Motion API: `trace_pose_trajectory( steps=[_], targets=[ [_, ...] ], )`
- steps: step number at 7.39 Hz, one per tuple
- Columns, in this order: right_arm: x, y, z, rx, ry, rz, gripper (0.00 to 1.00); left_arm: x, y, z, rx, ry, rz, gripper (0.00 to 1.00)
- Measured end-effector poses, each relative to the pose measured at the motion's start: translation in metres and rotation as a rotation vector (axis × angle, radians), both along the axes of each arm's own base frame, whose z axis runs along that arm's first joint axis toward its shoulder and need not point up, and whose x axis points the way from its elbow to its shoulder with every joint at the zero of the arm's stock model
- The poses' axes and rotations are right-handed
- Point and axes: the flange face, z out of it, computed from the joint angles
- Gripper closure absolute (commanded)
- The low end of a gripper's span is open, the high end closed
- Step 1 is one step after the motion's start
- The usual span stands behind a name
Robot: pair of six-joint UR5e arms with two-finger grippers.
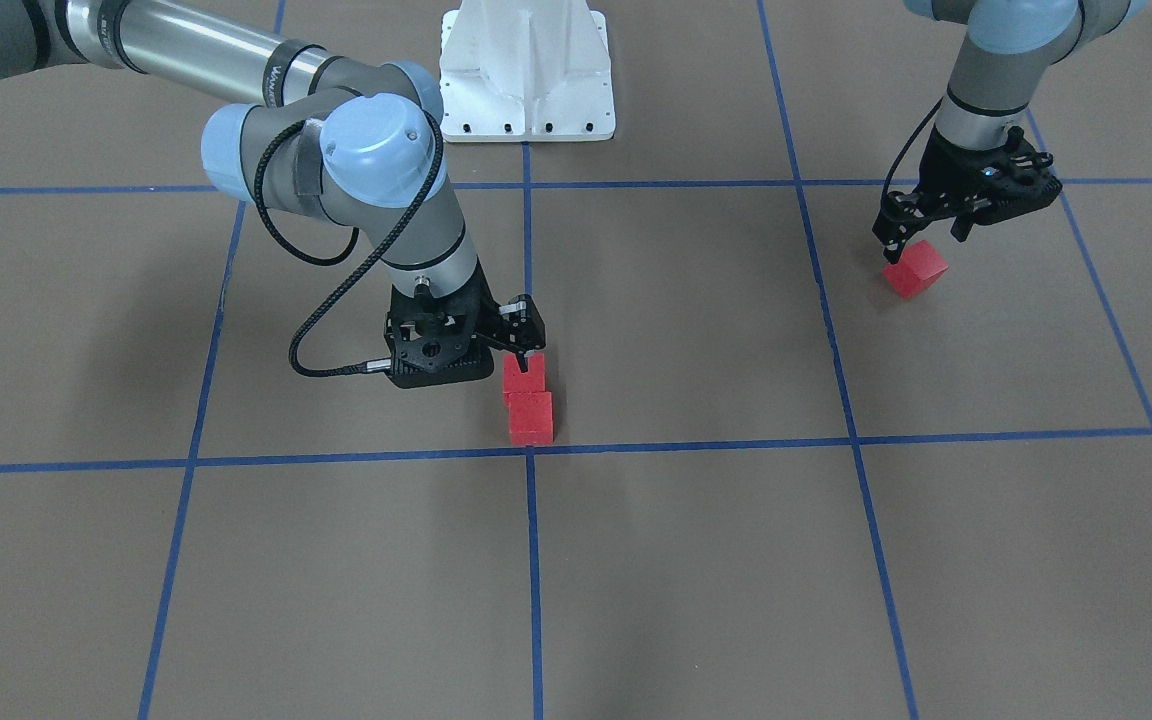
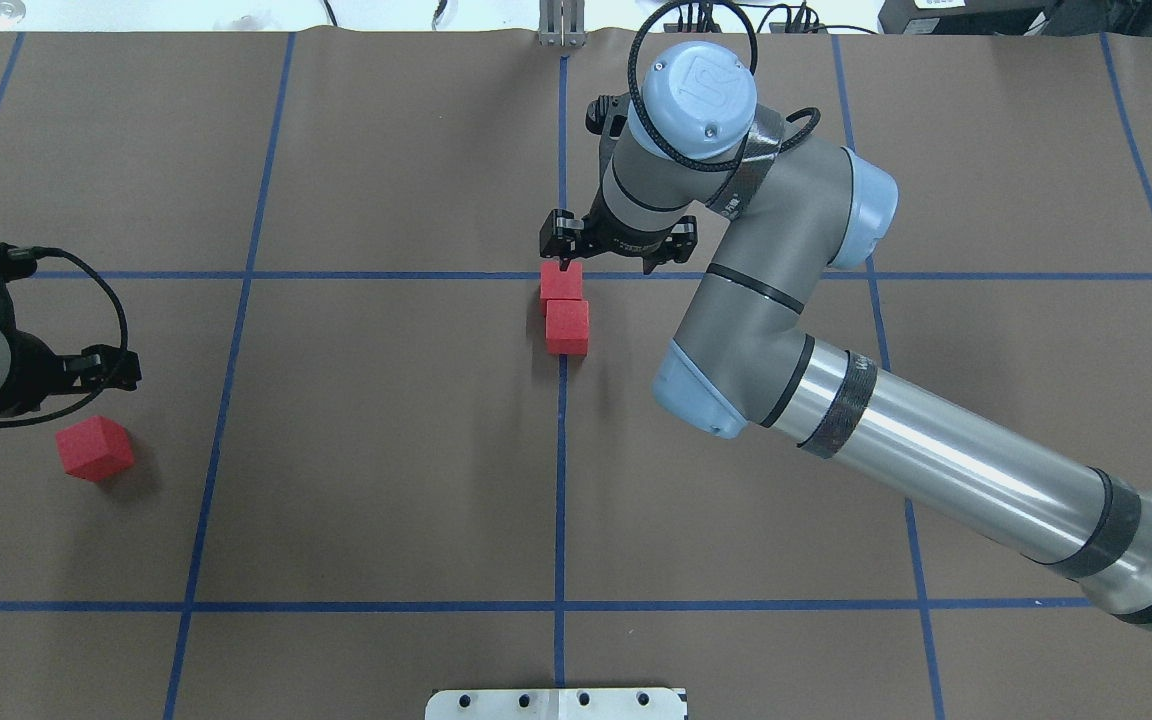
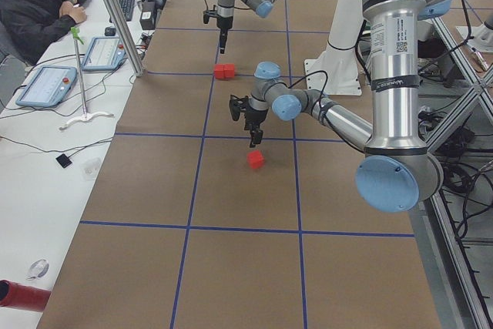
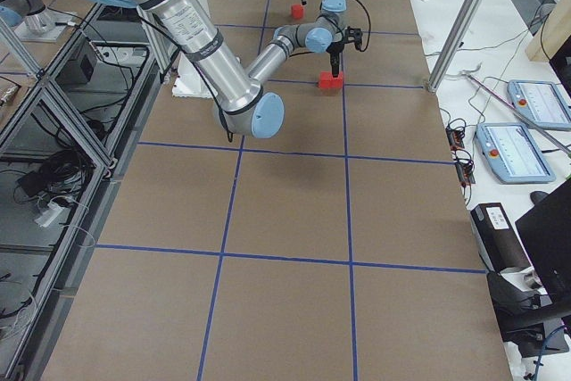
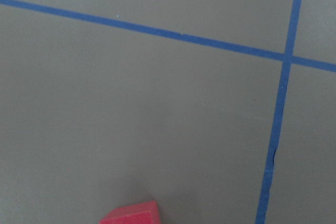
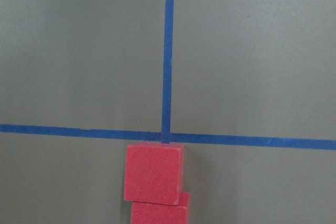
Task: Form red blocks into L shape at center
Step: 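Grasp the red cube on the left arm's side with the left gripper and lift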
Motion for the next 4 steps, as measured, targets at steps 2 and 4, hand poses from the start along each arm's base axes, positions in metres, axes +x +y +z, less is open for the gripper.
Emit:
trace_pose_trajectory(
  steps=[2, 4],
  targets=[
    [0.0, 0.0, 0.003, -0.001, 0.003, 0.004, 0.02, 0.005, 0.011, 0.028, 0.003, -0.009, 0.0, 0.0],
    [-0.001, 0.001, 0.007, -0.001, 0.006, 0.006, 0.02, 0.012, 0.011, 0.056, 0.008, 0.01, -0.006, 0.0]
  ],
)
